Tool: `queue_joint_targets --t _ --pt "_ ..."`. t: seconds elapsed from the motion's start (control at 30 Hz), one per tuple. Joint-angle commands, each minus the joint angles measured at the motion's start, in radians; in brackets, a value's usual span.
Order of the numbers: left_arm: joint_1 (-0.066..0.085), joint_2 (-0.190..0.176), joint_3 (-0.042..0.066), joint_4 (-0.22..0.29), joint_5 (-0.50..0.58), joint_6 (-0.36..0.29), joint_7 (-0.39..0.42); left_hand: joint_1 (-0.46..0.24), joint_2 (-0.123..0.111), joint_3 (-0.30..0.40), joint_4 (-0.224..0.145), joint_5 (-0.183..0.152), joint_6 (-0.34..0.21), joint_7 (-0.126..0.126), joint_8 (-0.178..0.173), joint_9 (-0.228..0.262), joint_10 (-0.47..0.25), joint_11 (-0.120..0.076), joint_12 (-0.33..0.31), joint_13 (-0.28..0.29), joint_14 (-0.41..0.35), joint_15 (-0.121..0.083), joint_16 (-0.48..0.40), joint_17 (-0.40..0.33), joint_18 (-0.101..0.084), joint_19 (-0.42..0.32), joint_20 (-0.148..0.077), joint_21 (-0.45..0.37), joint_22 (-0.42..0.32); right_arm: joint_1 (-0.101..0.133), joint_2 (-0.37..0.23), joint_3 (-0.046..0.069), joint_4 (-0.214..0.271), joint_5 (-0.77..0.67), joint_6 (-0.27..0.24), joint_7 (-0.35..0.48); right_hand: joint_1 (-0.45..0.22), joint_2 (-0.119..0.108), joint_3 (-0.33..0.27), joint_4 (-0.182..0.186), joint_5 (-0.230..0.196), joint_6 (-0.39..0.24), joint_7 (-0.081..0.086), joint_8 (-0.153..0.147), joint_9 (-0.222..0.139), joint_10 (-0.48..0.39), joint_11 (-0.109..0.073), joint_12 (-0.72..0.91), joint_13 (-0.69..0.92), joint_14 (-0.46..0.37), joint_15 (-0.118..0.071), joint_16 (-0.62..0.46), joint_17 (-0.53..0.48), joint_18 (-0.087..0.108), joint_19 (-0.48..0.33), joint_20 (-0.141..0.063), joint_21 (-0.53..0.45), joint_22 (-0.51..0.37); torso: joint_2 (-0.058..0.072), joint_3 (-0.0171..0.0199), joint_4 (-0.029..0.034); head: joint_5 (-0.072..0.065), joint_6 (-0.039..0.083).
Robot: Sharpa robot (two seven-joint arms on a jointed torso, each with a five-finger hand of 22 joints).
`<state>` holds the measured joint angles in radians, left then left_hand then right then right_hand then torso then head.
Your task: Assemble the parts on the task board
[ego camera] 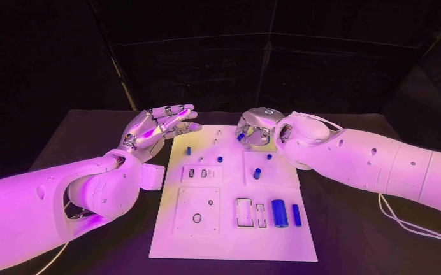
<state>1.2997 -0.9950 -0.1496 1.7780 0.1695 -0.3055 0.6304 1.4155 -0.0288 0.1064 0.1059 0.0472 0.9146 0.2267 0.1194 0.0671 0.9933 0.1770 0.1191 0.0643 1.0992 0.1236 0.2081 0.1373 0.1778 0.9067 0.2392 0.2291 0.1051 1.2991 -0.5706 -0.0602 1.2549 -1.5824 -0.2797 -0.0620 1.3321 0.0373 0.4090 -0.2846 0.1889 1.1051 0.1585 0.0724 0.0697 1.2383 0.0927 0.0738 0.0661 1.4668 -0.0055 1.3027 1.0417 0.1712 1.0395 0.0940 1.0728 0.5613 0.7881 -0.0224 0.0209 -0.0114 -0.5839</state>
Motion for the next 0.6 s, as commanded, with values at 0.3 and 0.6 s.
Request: queue_joint_targets --t 0.3,0.6 --pt "0.002 -0.001 0.001 0.004 -0.005 0.014 0.004 0.000 0.008 0.000 -0.006 -0.001 -0.001 0.016 -0.006 -0.002 -0.001 0.007 -0.004 0.000 0.001 0.006 -0.005 0.000 0.003 0.010 0.000 -0.002 -0.002 0.003 0.064 0.001 -0.062 0.019 -0.132 0.015 -0.005 -0.019 0.018 0.004 -0.003 0.008 0.000 -0.003 -0.001 0.019 -0.012 -0.002 0.004 0.020 -0.001 0.008 0.006 0.014 -0.010 0.002 0.012 0.004 0.007 -0.0013 0.0051 0.004 0.011" --pt "0.003 0.000 0.001 0.004 -0.005 0.015 0.004 0.000 0.008 -0.001 -0.007 -0.001 -0.002 0.017 -0.007 -0.002 -0.002 0.008 -0.005 0.000 0.002 0.006 -0.006 0.000 0.003 0.010 0.000 -0.003 -0.002 0.003 0.127 0.002 -0.130 0.029 -0.144 0.028 -0.015 -0.027 0.023 0.008 -0.006 0.003 0.001 -0.006 -0.002 0.015 -0.011 -0.005 0.003 0.020 0.000 0.010 0.008 0.014 -0.012 0.003 0.016 0.007 0.011 -0.0031 0.0079 0.009 0.014"
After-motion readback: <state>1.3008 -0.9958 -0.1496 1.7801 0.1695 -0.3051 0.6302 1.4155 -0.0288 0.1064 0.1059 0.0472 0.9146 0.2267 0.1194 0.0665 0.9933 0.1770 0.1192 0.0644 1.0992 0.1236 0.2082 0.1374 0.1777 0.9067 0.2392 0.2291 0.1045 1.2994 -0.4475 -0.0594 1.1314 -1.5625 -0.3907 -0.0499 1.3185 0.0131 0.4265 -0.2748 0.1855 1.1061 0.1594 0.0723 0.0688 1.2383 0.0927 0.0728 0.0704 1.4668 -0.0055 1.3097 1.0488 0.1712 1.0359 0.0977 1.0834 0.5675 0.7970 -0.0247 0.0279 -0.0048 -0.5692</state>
